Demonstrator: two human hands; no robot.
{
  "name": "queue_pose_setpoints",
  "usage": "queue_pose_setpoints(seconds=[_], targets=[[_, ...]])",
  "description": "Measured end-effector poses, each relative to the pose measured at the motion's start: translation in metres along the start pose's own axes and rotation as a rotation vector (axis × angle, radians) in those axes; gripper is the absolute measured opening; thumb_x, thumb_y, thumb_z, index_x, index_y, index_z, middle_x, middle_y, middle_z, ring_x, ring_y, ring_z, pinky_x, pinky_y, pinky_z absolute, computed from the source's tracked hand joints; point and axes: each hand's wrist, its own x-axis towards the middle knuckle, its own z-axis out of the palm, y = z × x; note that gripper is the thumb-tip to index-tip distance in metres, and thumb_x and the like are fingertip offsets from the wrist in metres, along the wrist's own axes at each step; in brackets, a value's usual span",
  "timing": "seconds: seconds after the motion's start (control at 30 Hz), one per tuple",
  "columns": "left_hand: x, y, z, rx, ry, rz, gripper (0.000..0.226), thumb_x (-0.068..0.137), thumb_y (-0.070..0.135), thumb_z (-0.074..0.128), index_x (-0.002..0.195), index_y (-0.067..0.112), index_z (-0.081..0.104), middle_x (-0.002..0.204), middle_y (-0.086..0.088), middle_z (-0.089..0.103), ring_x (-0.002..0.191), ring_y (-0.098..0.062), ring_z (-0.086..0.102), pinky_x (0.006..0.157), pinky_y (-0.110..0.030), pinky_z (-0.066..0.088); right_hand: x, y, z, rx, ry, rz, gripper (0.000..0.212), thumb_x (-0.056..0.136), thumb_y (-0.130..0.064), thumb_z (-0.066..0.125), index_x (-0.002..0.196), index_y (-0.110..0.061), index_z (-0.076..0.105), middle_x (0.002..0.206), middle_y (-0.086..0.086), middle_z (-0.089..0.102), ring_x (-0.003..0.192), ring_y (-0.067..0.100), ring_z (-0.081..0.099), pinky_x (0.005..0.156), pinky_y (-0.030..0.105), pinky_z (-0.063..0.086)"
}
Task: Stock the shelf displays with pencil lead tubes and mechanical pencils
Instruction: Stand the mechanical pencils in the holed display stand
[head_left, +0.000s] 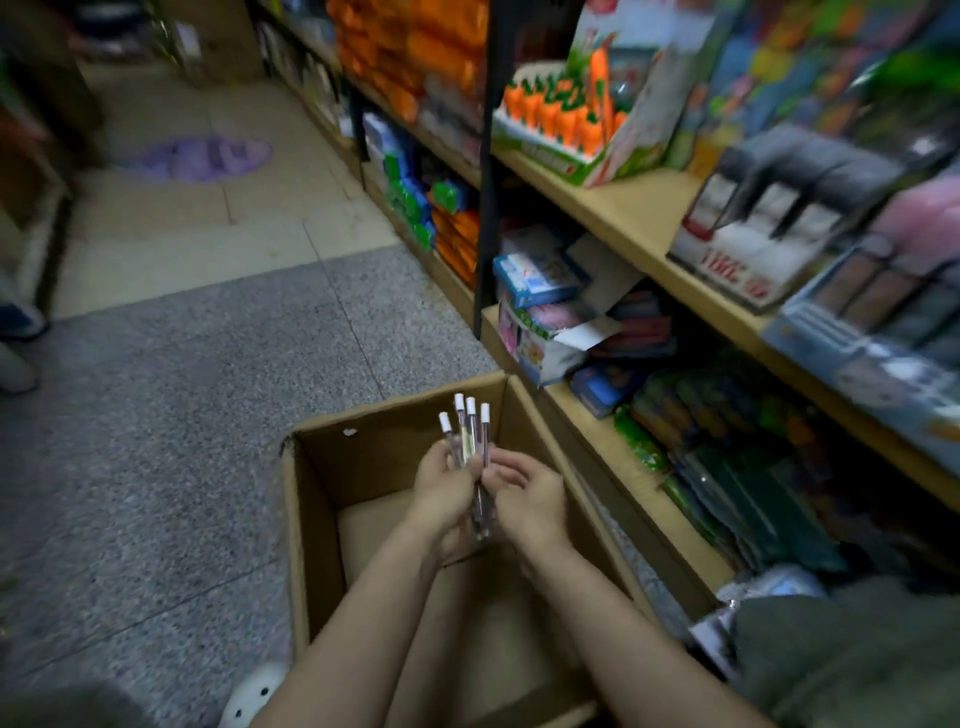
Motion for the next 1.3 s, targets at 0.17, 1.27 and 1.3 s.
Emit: queue_pose_setpoints(seconds=[0.17,1.27,1.3], targets=[[-0.052,0.06,0.037,-0.056,0.014,0.1,0.014,0.1,0.0,0.043,0.108,0.002,0.055,0.075,-0.014,0.06,0.054,-0.017,0.059,0.043,-0.023,0.048,-0.043,-0.079,-0.034,0.044,0.084,-0.226,0.044,0.081,0.006,0.071,0.121,-0.008,0.059,0.071,-0.002,0.06,0.061,0.003,0.06,0.069,0.019,0.052],[-0.203,0.048,0.276,0.185,-1.016,0.211,0.031,0.089,0.049,0.062,0.096,0.019,0.065,0.052,0.011,0.039,0.04,-0.006,0.029,0.034,-0.018,0.024,-0.17,-0.197,-0.347,-0.388,0.684,-0.713,0.088,0.076,-0.01,0.082,0.14,-0.047,0.035,0.092,-0.007,0.058,0.073,0.005,0.066,0.068,0.02,0.056],[-0.204,0.046,0.277,0.215,-1.034,0.228,0.021,0.088,0.045,0.066,0.092,0.024,0.066,0.049,0.011,0.039,0.039,-0.006,0.03,0.034,-0.018,0.025,-0.168,-0.198,-0.346,-0.388,0.693,-0.726,0.088,0.075,-0.009,0.082,0.139,-0.047,0.036,0.091,-0.007,0.059,0.072,0.003,0.065,0.065,0.015,0.053]])
